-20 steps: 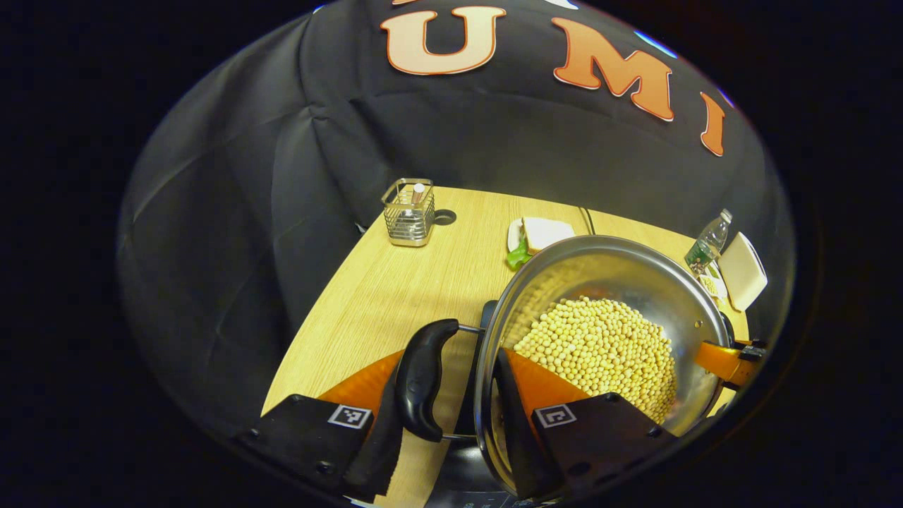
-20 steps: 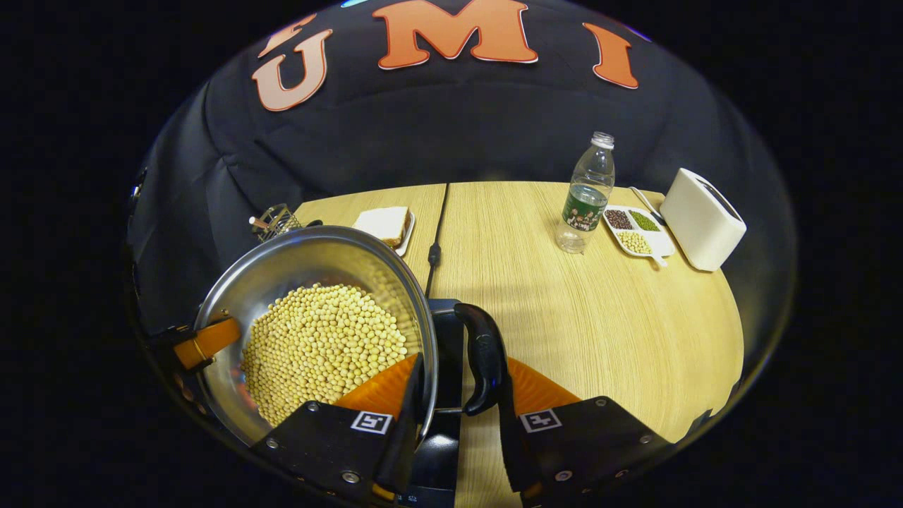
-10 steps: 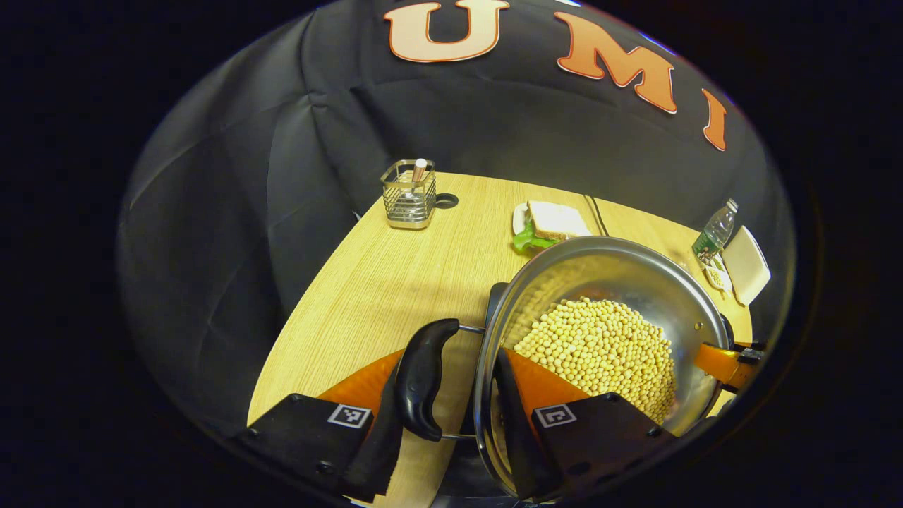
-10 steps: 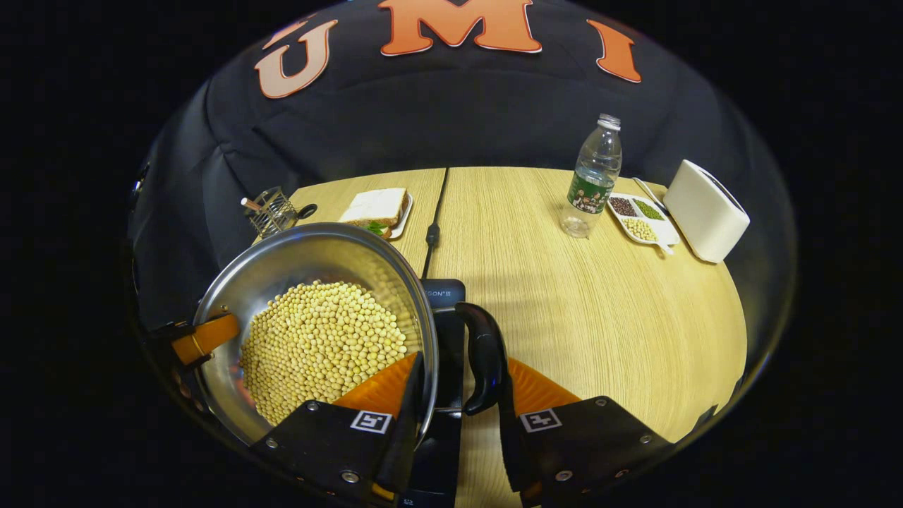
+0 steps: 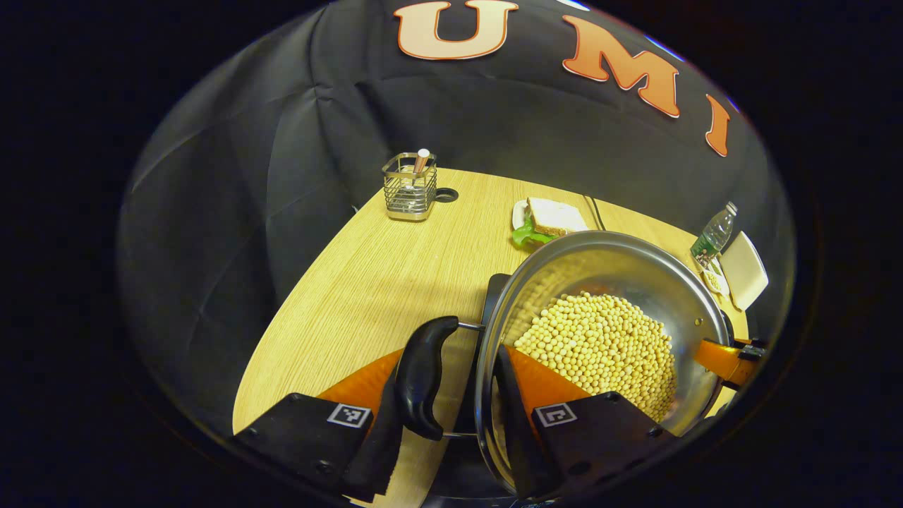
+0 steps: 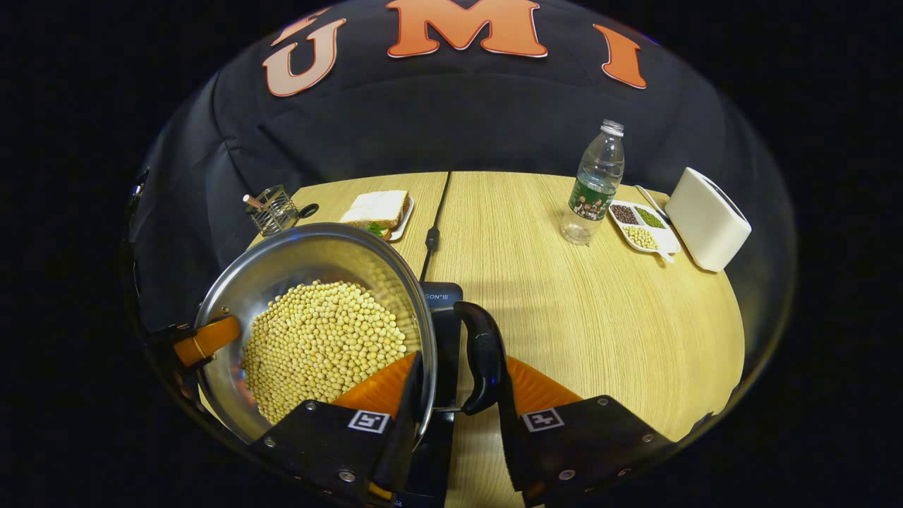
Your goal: First push the handle of the pot to place it horizontally, then grasp the pot with both hands and set it on the induction cooktop.
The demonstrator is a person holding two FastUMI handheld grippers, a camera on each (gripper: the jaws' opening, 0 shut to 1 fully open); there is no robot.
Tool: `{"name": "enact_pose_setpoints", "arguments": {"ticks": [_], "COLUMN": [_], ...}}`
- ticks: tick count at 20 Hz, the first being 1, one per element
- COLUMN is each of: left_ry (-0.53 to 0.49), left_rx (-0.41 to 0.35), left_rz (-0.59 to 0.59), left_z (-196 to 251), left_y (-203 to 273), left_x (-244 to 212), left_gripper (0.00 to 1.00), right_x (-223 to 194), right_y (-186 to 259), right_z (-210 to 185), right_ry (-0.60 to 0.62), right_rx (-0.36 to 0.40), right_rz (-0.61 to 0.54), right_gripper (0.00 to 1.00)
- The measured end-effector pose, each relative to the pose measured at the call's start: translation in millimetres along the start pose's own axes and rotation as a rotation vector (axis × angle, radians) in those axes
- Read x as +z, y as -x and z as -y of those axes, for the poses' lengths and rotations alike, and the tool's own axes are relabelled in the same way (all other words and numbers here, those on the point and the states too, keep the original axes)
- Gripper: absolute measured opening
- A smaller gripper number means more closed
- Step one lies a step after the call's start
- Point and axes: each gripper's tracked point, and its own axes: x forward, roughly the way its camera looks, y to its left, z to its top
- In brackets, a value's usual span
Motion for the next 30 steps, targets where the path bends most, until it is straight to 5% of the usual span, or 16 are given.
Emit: {"name": "enact_pose_setpoints", "arguments": {"ticks": [9,18,30], "left_ry": [-0.055,-0.133,-0.054], "left_rx": [0.070,0.116,0.223], "left_rz": [0.074,0.136,0.224], "left_z": [-4,-8,6], "left_y": [11,30,105], "left_x": [7,29,45], "left_gripper": [0.80,0.82,0.90], "right_x": [0,-6,-12], "right_y": [17,68,110], "right_z": [5,17,138], "right_ry": [0.117,0.006,-0.044], "right_rx": [-0.009,0.029,-0.051], "right_rz": [0.058,0.128,0.219], "right_gripper": [0.71,0.82,0.85]}}
